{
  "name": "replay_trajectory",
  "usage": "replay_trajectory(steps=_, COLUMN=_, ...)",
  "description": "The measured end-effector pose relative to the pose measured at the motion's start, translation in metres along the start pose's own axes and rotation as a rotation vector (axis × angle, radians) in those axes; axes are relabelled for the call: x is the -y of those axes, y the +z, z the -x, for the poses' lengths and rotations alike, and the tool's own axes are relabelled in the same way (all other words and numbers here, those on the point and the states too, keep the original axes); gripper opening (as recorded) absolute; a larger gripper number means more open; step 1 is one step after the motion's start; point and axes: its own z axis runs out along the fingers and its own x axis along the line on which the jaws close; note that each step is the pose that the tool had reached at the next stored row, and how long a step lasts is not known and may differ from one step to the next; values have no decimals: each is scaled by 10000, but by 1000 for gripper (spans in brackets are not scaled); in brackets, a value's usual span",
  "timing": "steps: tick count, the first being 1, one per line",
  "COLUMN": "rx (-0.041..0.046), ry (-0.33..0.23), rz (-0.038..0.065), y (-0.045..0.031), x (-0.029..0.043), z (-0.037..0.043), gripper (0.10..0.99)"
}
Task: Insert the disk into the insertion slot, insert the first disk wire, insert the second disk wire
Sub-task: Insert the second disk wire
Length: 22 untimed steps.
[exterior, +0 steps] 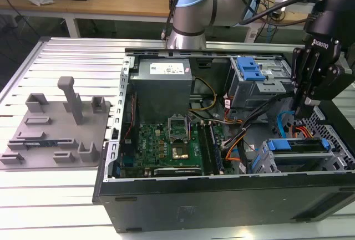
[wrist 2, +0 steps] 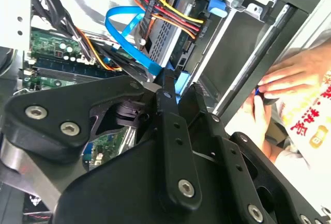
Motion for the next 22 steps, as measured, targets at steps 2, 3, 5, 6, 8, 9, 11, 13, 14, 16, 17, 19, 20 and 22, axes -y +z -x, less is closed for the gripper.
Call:
replay_trajectory(steps=2, rx=-35, ry=-24, rz=-14, y=1, x=-2, z=18, gripper=302)
replay_trajectory(steps=3, rx=-48, ry=-32, rz=-19, y=-1, x=-3, z=27, gripper=302)
replay_trajectory(steps=5, rx=-84, ry=-81, rz=-41, y=-5, x=-9, z=71, gripper=302)
replay_trajectory(steps=6, rx=-100, ry=-146, rz=-67, y=-5, x=-10, z=89, gripper=302)
replay_trajectory(steps=8, rx=-111, ry=-223, rz=-96, y=2, x=-11, z=93, gripper=302)
replay_trajectory(steps=9, rx=-117, ry=-246, rz=-105, y=4, x=-10, z=94, gripper=302)
replay_trajectory(steps=11, rx=-128, ry=-260, rz=-111, y=9, x=-11, z=96, gripper=302)
replay_trajectory(steps=13, rx=-126, ry=-267, rz=-113, y=14, x=-11, z=97, gripper=302)
replay_trajectory(steps=14, rx=-126, ry=-268, rz=-113, y=15, x=-11, z=98, gripper=302)
replay_trajectory(steps=16, rx=-127, ry=-269, rz=-114, y=18, x=-10, z=99, gripper=294)
replay_trajectory(steps=17, rx=-127, ry=-269, rz=-114, y=19, x=-10, z=99, gripper=224)
replay_trajectory(steps=19, rx=-126, ry=-269, rz=-114, y=21, x=-10, z=100, gripper=165)
replay_trajectory(steps=20, rx=-127, ry=-270, rz=-114, y=21, x=-10, z=100, gripper=165)
replay_trajectory(steps=22, rx=-127, ry=-270, rz=-114, y=22, x=-10, z=100, gripper=165)
